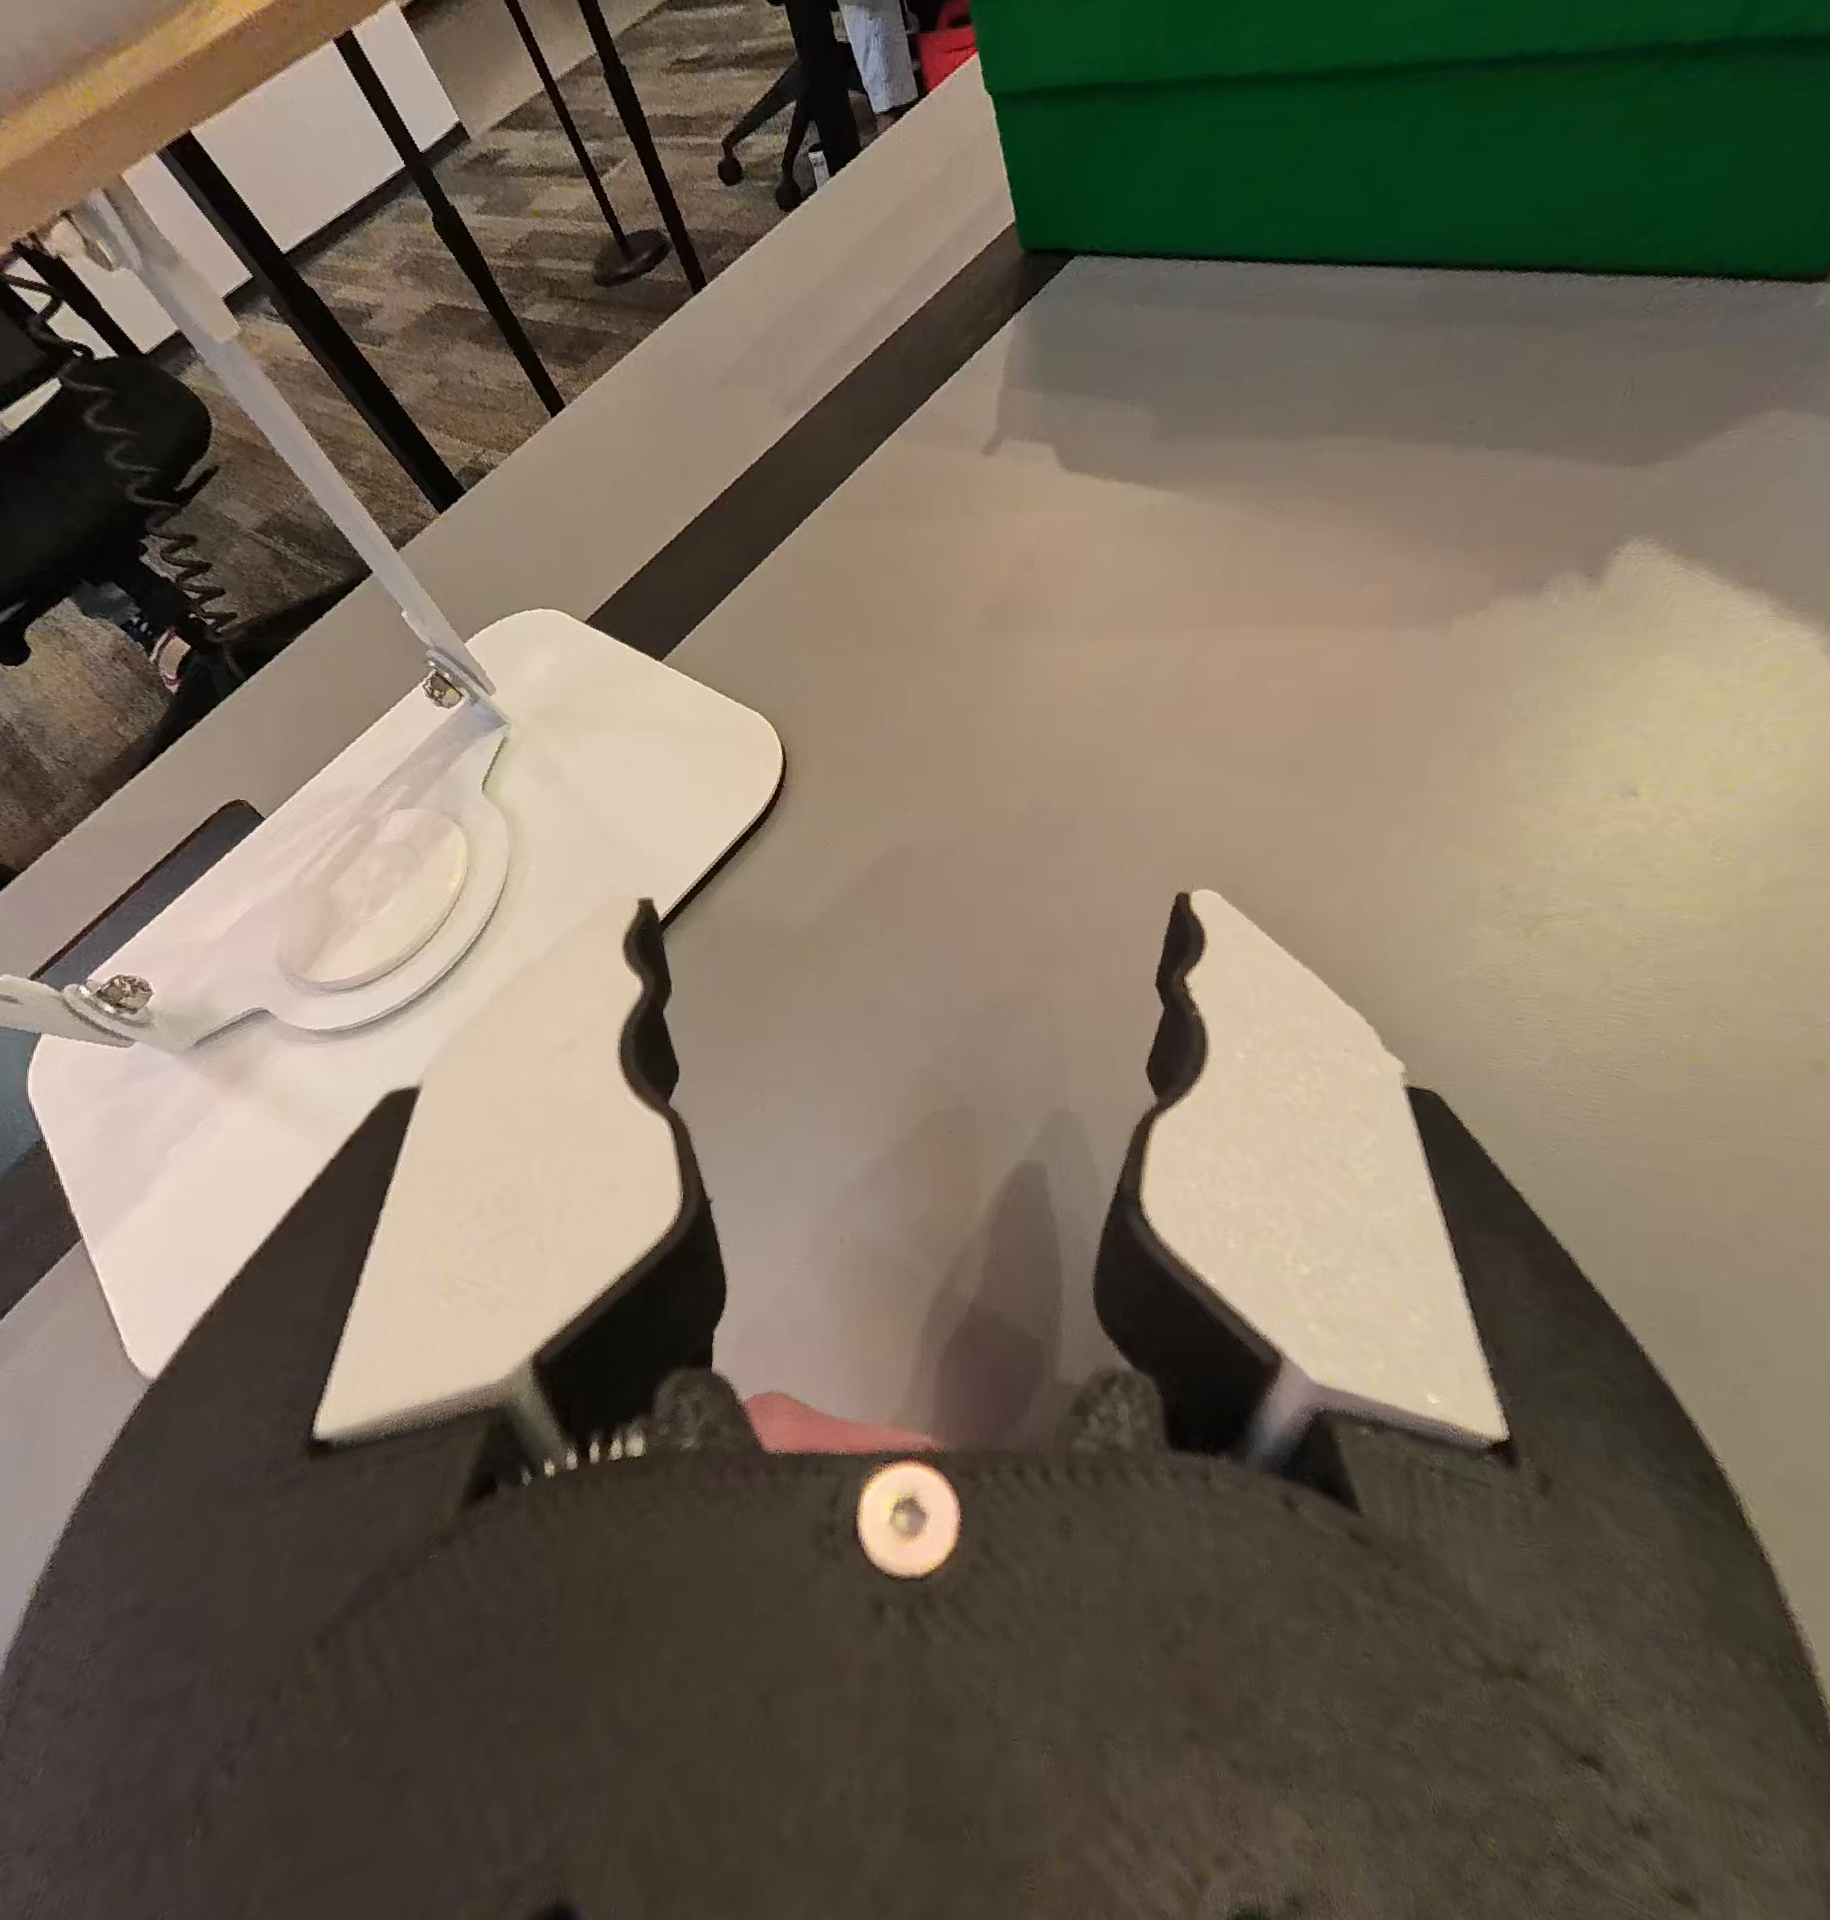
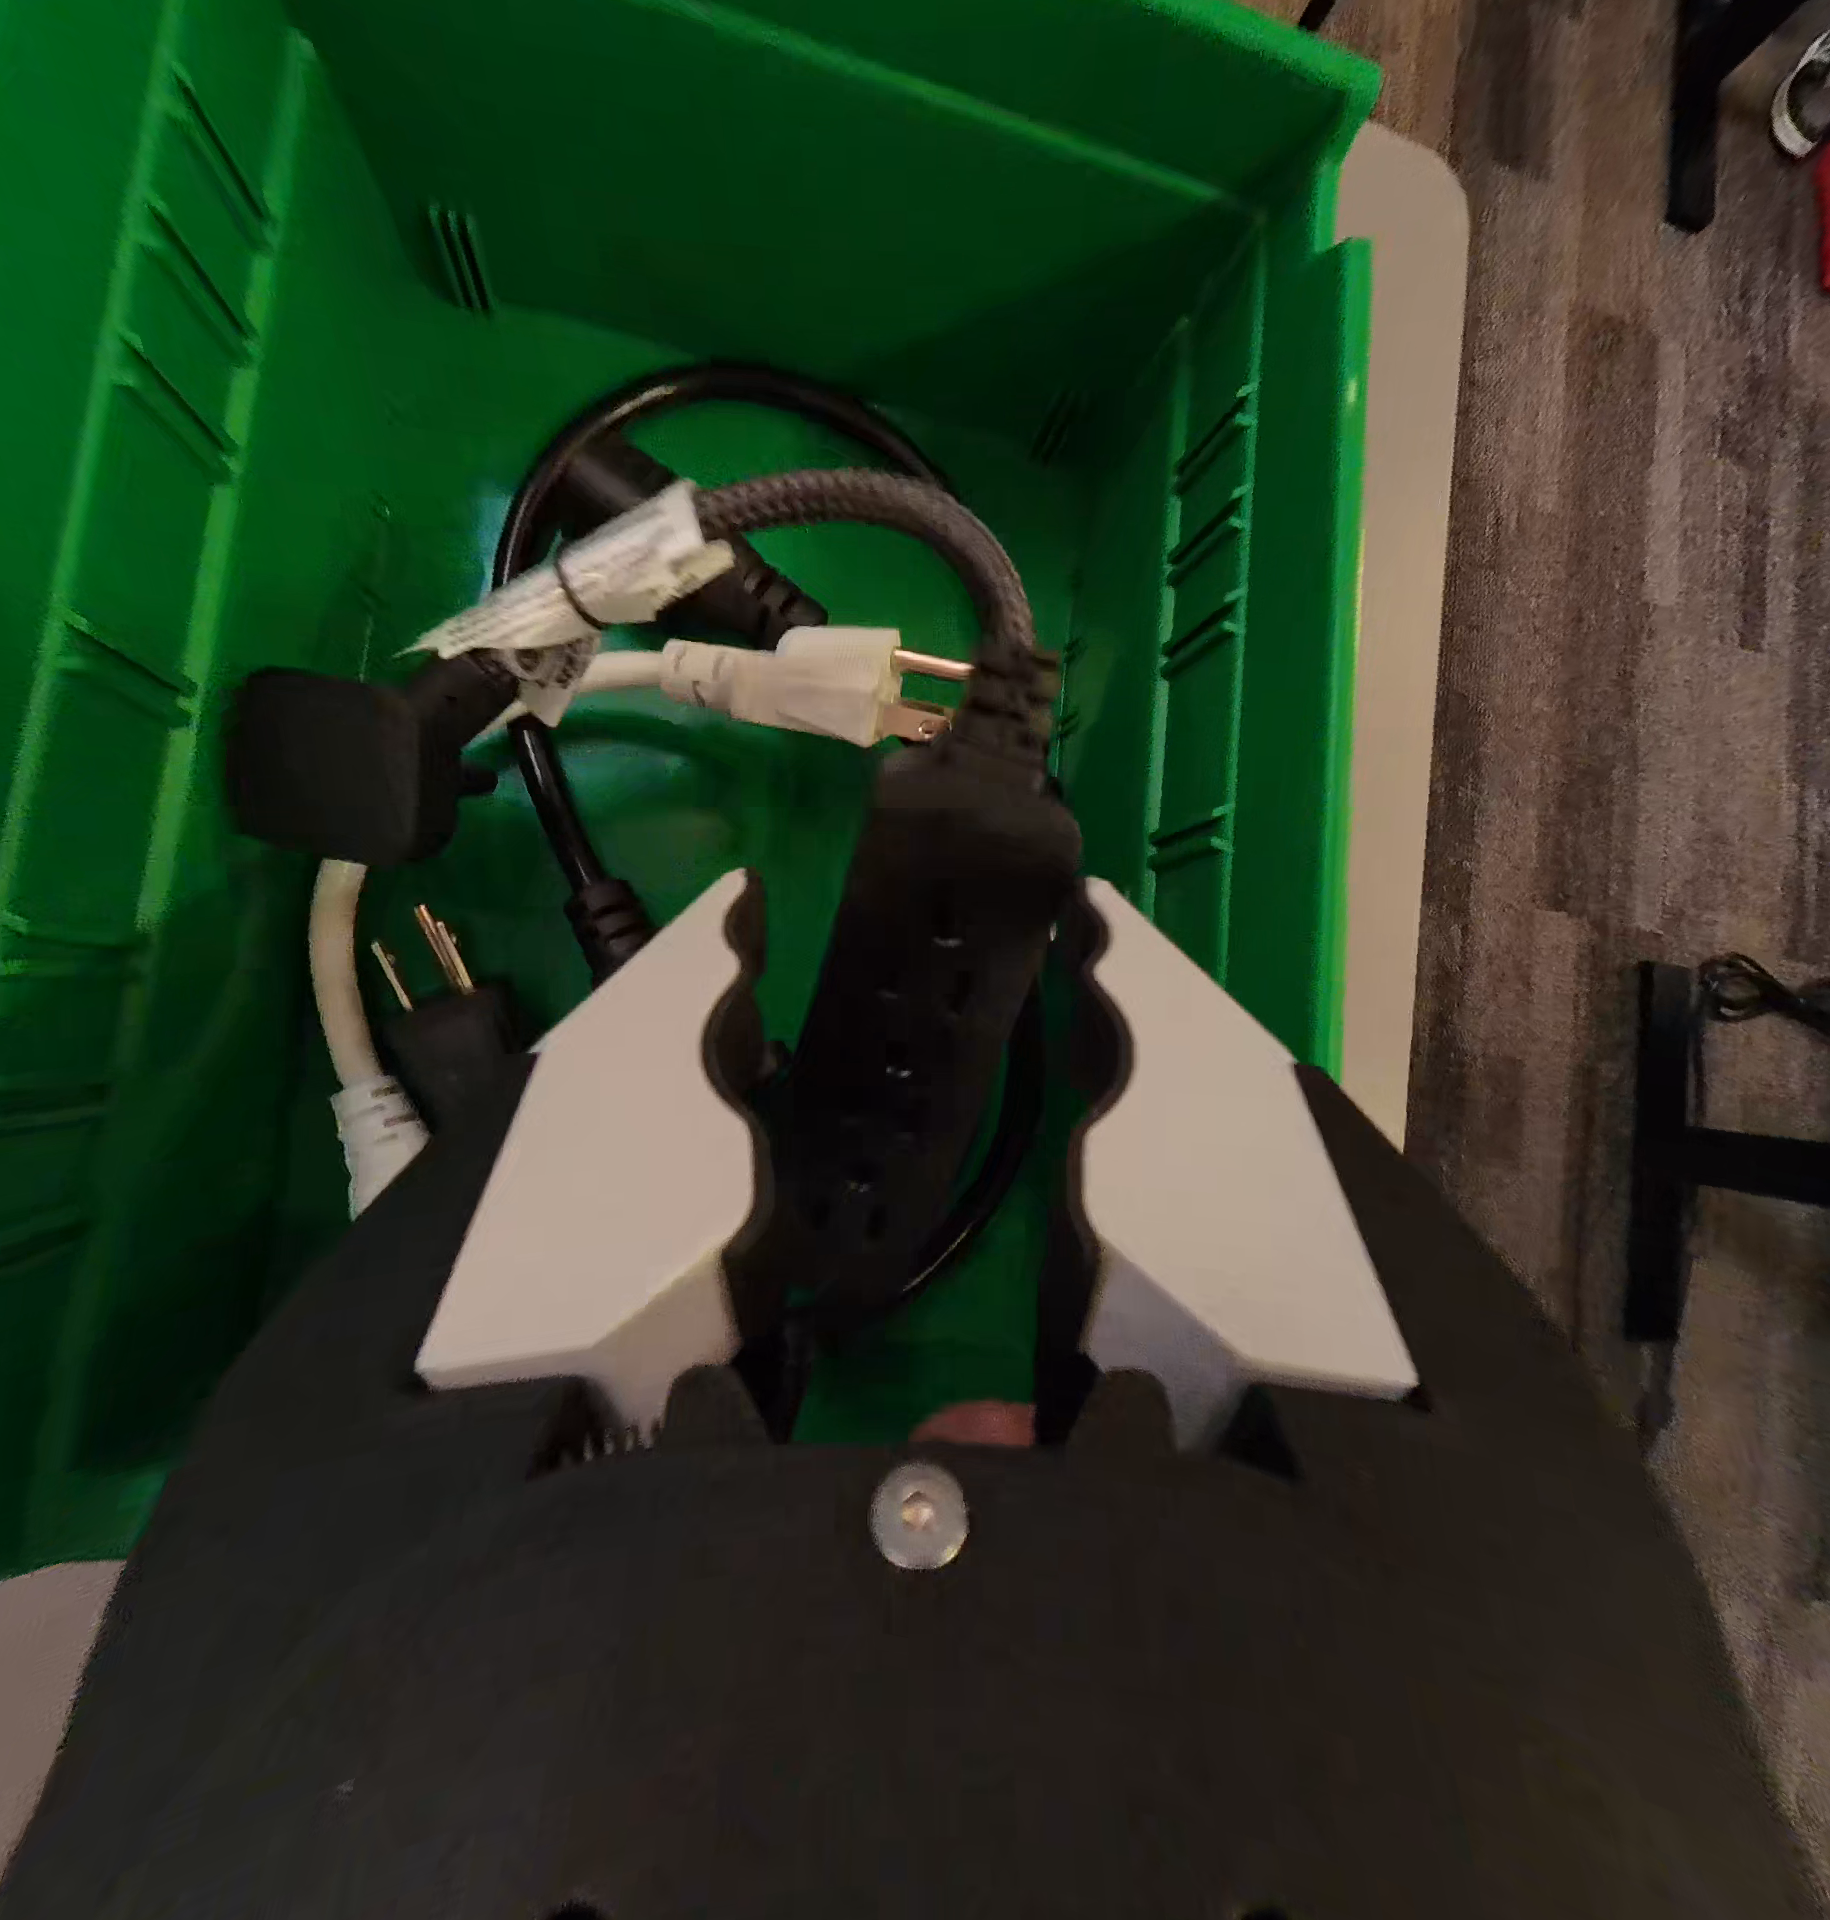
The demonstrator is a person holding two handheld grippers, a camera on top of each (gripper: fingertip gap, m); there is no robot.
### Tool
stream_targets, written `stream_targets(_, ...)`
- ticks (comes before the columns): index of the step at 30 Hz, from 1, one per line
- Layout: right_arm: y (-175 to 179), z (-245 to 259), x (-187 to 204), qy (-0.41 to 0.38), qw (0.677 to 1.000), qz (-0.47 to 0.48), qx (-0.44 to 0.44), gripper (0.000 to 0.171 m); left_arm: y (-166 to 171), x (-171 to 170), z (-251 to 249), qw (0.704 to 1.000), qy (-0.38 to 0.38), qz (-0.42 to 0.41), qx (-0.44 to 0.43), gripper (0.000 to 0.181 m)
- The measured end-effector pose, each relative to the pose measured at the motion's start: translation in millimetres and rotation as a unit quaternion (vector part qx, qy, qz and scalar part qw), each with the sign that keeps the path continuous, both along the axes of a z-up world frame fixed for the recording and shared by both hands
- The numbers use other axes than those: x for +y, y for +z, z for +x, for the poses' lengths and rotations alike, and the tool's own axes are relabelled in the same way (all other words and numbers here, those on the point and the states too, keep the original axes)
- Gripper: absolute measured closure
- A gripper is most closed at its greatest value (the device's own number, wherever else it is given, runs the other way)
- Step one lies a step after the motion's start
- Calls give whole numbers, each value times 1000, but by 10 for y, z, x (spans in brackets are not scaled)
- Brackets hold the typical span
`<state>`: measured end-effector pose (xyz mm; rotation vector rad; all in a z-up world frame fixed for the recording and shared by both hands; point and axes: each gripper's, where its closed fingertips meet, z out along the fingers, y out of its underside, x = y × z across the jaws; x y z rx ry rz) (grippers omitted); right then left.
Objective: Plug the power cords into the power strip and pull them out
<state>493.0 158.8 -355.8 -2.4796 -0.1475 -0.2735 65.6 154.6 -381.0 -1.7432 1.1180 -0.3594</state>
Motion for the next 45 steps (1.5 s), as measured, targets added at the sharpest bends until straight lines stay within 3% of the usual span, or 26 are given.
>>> stream_targets(2,-50,15,-37,-3,1000,-28,-6,94,-12,-4,6,1000,-1,1,4,92)
stream_targets(3,-32,43,-47,-1,999,-33,-22,92,-14,-9,12,1000,-2,1,4,92)
stream_targets(15,689,206,-371,-8,996,67,-56,98,398,-1,-37,998,10,53,-30,95)
stream_targets(23,534,570,-669,-27,995,91,-28,93,974,-51,-159,994,12,88,-66,101)
stream_targets(27,296,673,-741,-26,997,72,20,101,1283,-3,-421,991,38,111,-69,101)
stream_targets(33,16,695,-719,-15,996,59,60,120,1512,43,-1319,982,113,149,-28,101)
stream_targets(40,-235,576,-739,32,997,22,63,166,1586,-29,-3140,946,277,159,54,117)
stream_targets(45,-248,556,-738,35,996,33,73,168,1444,-275,-4431,904,396,130,91,113)
